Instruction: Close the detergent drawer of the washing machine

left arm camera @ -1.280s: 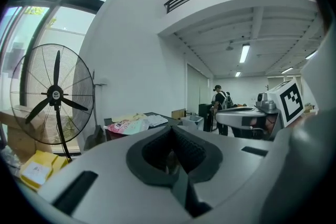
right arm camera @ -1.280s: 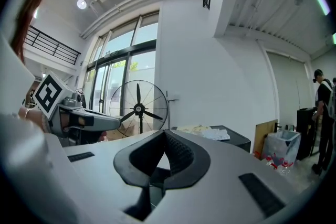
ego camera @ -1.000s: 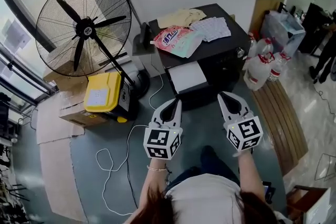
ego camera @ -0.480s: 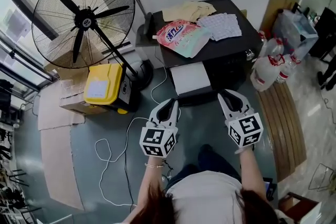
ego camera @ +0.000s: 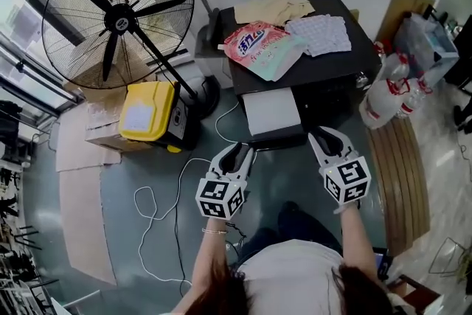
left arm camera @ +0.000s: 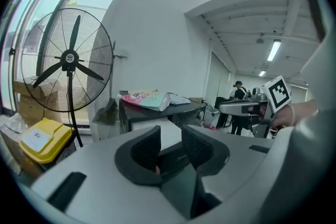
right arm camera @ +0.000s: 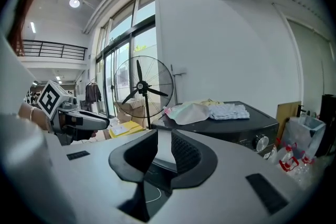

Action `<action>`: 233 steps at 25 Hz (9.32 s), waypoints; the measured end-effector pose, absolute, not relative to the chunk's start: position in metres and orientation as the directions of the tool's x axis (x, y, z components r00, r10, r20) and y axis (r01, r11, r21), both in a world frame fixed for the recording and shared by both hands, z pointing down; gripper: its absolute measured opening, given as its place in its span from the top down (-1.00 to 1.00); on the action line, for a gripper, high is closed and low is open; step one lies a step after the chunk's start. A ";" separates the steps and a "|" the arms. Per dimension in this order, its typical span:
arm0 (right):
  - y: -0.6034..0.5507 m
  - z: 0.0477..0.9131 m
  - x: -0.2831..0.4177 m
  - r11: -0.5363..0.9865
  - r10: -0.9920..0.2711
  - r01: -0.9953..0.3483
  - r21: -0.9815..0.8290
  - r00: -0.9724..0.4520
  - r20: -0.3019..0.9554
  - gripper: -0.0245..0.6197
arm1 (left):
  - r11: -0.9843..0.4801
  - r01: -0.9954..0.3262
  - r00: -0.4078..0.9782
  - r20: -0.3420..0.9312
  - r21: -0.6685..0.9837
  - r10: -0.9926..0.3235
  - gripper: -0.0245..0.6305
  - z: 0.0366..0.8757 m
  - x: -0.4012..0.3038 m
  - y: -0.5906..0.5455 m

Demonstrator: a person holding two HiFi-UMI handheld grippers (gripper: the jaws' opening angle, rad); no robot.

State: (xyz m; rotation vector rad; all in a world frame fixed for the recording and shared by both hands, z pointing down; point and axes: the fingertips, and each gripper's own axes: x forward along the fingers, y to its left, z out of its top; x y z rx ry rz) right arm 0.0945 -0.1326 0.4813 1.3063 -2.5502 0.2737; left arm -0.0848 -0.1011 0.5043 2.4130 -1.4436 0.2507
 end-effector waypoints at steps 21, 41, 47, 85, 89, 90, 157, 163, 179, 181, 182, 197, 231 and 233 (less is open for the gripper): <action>-0.152 0.590 0.104 0.642 -0.615 -0.761 -0.097 -0.586 0.527 0.50 | -0.370 -0.899 0.437 0.476 0.233 -0.763 0.39 0.618 -0.093 -0.120; -0.161 0.619 0.093 0.653 -0.562 -0.744 -0.141 -0.600 0.569 0.56 | -0.295 -0.927 0.375 0.525 0.233 -0.764 0.44 0.642 -0.080 -0.135; -0.161 0.619 0.093 0.646 -0.564 -0.749 -0.147 -0.598 0.569 0.55 | -0.275 -0.928 0.369 0.524 0.250 -0.768 0.44 0.642 -0.079 -0.137; -0.179 0.624 0.092 0.546 -0.600 -0.804 -0.238 -0.573 0.559 0.53 | -0.283 -0.918 0.393 0.545 0.278 -0.741 0.44 0.645 -0.082 -0.157; -0.182 0.624 0.090 0.534 -0.610 -0.810 -0.242 -0.567 0.554 0.53 | -0.287 -0.916 0.398 0.548 0.281 -0.735 0.44 0.646 -0.084 -0.161; -0.183 0.624 0.090 0.531 -0.612 -0.812 -0.243 -0.566 0.552 0.53 | -0.287 -0.916 0.399 0.549 0.282 -0.735 0.44 0.646 -0.084 -0.162; -0.275 0.611 0.071 0.449 -0.685 -0.843 -0.297 -0.538 0.491 0.52 | -0.288 -0.905 0.418 0.520 0.314 -0.745 0.42 0.637 -0.105 -0.254; -0.277 0.611 0.072 0.442 -0.695 -0.843 -0.306 -0.538 0.478 0.51 | -0.286 -0.904 0.418 0.515 0.318 -0.749 0.41 0.636 -0.104 -0.256; -0.310 0.608 0.066 0.419 -0.707 -0.856 -0.303 -0.517 0.482 0.52 | -0.226 -0.927 0.359 0.539 0.299 -0.762 0.44 0.632 -0.111 -0.289; -0.310 0.608 0.066 0.413 -0.715 -0.857 -0.309 -0.515 0.473 0.51 | -0.225 -0.926 0.360 0.535 0.302 -0.764 0.43 0.632 -0.111 -0.290; -0.311 0.608 0.065 0.412 -0.718 -0.859 -0.306 -0.512 0.471 0.51 | -0.225 -0.925 0.362 0.534 0.305 -0.764 0.43 0.632 -0.111 -0.290; -0.314 0.612 0.069 0.366 -0.750 -0.869 -0.332 -0.487 0.448 0.42 | -0.196 -0.927 0.349 0.538 0.320 -0.768 0.25 0.637 -0.118 -0.293; -0.323 0.618 0.079 0.249 -0.794 -0.907 -0.340 -0.392 0.465 0.55 | -0.196 -0.936 0.332 0.554 0.292 -0.763 0.33 0.638 -0.118 -0.309; -0.323 0.618 0.080 0.246 -0.796 -0.906 -0.344 -0.391 0.462 0.57 | -0.198 -0.934 0.336 0.552 0.296 -0.763 0.33 0.638 -0.118 -0.310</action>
